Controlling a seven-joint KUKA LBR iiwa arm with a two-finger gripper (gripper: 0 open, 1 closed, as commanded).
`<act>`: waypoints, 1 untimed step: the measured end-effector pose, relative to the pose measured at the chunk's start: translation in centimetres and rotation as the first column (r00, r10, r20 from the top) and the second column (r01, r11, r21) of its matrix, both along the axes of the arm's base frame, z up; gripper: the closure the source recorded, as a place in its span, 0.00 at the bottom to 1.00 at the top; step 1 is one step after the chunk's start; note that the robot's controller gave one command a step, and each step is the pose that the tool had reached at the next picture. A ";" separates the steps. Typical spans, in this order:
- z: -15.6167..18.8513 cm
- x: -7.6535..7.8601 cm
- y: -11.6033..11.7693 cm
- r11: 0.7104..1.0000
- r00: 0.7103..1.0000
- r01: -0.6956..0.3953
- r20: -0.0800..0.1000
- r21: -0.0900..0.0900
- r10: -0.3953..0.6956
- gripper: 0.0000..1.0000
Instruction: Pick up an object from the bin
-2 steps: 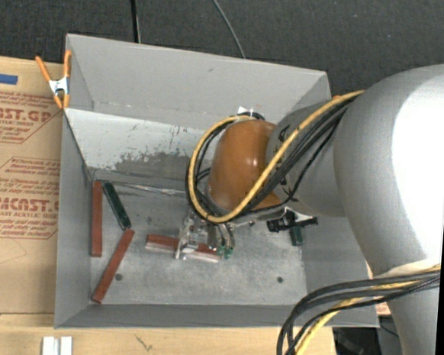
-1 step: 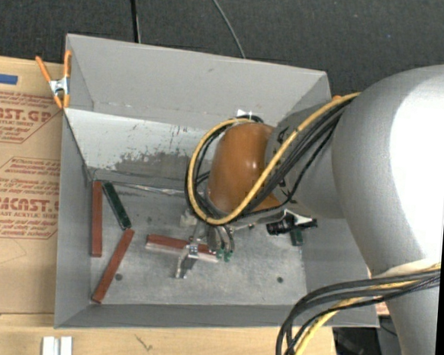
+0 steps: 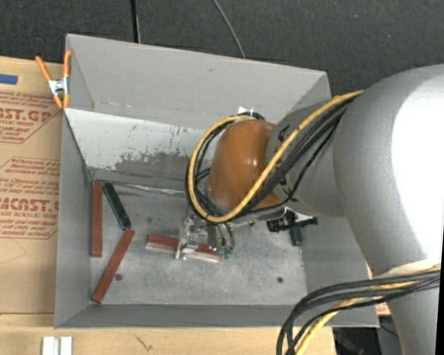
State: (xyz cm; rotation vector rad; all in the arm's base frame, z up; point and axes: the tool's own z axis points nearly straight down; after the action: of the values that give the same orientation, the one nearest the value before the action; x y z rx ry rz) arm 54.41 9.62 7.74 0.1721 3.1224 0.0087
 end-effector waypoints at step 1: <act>-0.4 -0.3 0.0 1.000 1.000 -0.001 -0.010 -0.001 0.001 0.00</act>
Offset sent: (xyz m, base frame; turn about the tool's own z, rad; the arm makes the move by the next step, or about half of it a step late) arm 0.0000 0.0000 0.0000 0.0000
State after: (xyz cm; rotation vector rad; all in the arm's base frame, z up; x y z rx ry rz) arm 54.07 9.62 7.39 0.1708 3.1322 0.0062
